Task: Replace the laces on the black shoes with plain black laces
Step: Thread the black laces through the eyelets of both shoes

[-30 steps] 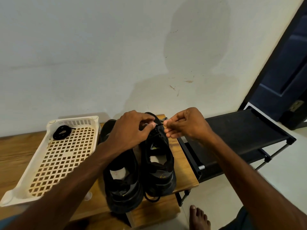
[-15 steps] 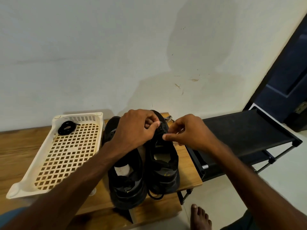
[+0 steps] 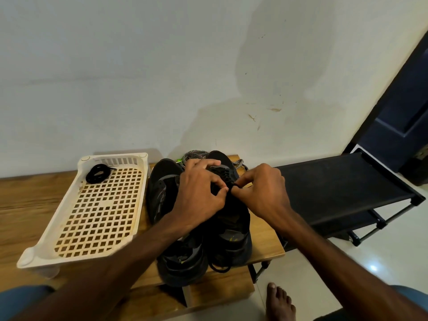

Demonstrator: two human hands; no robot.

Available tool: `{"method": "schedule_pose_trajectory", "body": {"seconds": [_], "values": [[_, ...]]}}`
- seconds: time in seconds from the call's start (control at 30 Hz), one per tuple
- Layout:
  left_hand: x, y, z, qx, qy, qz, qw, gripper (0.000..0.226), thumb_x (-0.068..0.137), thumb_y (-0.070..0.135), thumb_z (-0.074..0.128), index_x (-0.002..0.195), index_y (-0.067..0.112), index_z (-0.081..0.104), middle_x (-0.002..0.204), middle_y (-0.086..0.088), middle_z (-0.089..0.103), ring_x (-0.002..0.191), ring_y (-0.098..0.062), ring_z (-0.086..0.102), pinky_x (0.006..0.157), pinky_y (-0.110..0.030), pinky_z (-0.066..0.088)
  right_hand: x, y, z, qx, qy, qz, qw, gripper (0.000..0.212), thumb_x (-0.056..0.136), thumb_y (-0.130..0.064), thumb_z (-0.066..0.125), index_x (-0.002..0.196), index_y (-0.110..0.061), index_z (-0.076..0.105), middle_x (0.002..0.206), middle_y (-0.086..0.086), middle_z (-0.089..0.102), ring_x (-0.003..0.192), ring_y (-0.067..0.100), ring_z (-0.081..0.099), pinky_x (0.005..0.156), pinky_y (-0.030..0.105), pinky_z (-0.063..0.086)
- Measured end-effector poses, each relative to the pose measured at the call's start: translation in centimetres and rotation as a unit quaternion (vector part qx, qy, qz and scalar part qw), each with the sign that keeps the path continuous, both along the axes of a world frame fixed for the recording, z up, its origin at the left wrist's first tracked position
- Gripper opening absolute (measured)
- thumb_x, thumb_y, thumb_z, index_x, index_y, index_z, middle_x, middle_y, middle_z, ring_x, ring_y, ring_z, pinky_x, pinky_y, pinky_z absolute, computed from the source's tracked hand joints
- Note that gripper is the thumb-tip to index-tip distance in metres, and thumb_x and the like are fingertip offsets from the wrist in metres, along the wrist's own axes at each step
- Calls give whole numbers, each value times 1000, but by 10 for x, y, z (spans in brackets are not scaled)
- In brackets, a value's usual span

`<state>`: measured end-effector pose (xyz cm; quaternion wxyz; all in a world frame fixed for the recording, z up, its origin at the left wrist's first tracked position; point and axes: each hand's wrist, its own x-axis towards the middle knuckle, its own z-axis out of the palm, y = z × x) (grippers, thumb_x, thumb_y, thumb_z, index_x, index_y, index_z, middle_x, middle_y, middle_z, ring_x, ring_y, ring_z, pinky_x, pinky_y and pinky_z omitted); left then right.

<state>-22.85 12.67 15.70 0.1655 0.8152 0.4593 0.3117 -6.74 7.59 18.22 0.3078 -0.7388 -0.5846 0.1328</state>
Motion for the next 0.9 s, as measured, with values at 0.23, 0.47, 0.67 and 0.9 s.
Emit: {"method": "schedule_pose_trajectory", "body": {"seconds": [0.23,0.47,0.67,0.9], "values": [[9,-3,-4,13,20,26,999,5,78,30,80,82,33,80,143,18,51,136,-12,29,101,-32,25,4,-1,-8,12,21,-16,1000,10,80,-31,86,84,-23,81,81,-9,74,68,-5,61,52,6,44],[8,-4,-3,5,-12,53,999,5,78,27,79,78,32,80,139,21,52,134,-10,28,100,-31,19,6,0,-10,15,20,-9,1000,8,82,-29,84,86,-23,81,84,-9,75,69,-4,62,53,6,45],[12,-6,-3,9,6,46,999,3,78,30,80,80,33,80,140,22,51,135,-10,28,100,-29,16,6,0,-11,18,7,4,1000,12,84,-29,83,93,-22,81,94,-5,77,67,-7,57,54,6,44],[15,-7,-4,15,14,66,998,3,78,32,79,80,33,80,139,22,51,135,-10,26,100,-30,16,5,1,-11,9,-7,14,1000,15,86,-28,81,99,-21,81,101,-3,78,70,-3,60,58,7,45]]}}
